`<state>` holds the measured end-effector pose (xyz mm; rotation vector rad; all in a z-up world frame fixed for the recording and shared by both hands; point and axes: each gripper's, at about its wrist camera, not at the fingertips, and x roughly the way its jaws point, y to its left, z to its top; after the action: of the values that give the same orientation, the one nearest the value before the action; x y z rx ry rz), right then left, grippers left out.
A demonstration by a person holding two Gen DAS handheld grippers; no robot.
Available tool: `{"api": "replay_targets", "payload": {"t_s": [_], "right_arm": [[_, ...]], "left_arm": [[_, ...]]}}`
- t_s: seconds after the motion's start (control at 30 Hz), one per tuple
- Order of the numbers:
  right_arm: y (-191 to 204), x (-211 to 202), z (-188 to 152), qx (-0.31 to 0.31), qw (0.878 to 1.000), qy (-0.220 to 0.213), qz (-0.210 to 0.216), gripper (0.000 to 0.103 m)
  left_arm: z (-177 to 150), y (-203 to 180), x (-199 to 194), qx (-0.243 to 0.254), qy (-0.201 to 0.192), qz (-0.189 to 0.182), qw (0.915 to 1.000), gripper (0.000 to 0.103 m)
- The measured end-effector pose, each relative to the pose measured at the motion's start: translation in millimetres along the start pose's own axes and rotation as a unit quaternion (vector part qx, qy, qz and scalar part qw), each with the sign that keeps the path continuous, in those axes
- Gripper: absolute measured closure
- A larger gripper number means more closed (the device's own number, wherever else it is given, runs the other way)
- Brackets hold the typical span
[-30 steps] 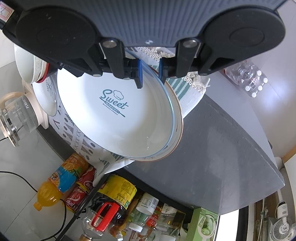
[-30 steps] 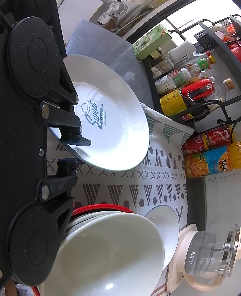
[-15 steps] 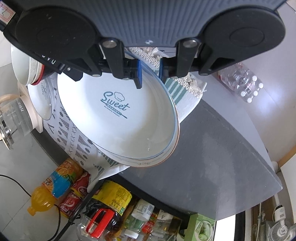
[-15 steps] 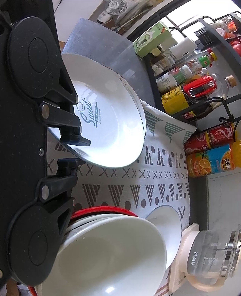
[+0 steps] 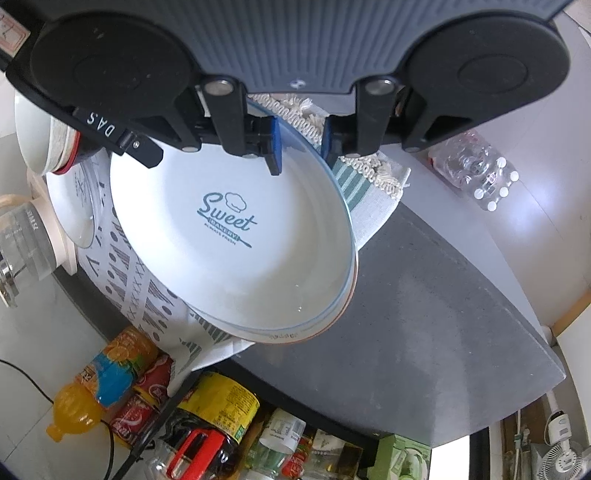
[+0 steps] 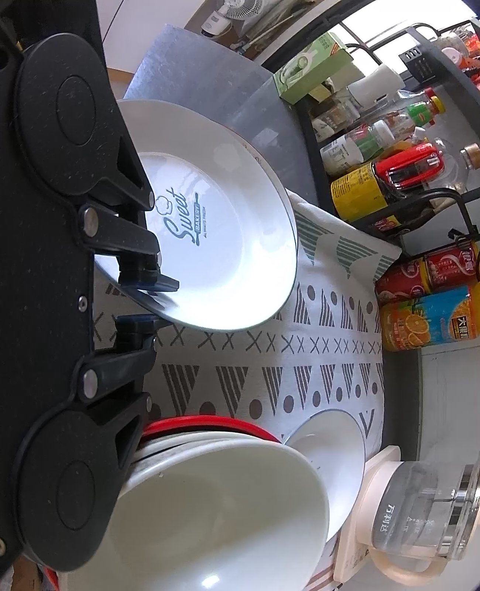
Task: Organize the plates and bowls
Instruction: 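Lower the 'Sweet' plate onto the flower-pattern plate and open both tools, then move both tools over to the 'BAKERY' plate beside the kettle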
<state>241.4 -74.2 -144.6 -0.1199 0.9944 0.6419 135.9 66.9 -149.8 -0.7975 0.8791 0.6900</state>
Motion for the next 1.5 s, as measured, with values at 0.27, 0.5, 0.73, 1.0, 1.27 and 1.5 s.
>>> {"api": "replay_targets", "payload": {"t_s": [0.27, 0.5, 0.73, 1.0, 1.27, 1.5], "right_arm": [[0.4, 5.5, 3.7, 0.008, 1.0, 0.0, -0.003, 0.091], [4.0, 14.8, 5.6, 0.006, 1.0, 0.009, -0.008, 0.089], [5.5, 28.1, 5.5, 0.009, 1.0, 0.017, -0.011, 0.086], [9.9, 32.0, 11.4, 0.003, 0.999, 0.029, -0.02, 0.08], [10.5, 11.5, 20.9, 0.013, 1.0, 0.009, 0.022, 0.048], [1.4, -15.0, 39.8, 0.023, 0.997, -0.03, 0.07, 0.034]], "left_arm": [[6.9, 8.7, -1.1, -0.004, 0.005, 0.002, 1.0, 0.084], [19.1, 23.4, 3.0, -0.022, -0.013, 0.004, 0.9997, 0.084], [33.7, 30.7, 12.9, -0.028, -0.017, 0.004, 0.9995, 0.084], [47.2, 25.1, 19.9, -0.016, -0.014, 0.02, 0.9996, 0.084], [53.2, 12.5, 6.3, -0.008, -0.025, 0.042, 0.9988, 0.066], [53.2, -1.5, -20.4, -0.016, -0.065, 0.042, 0.9969, 0.036]]}}
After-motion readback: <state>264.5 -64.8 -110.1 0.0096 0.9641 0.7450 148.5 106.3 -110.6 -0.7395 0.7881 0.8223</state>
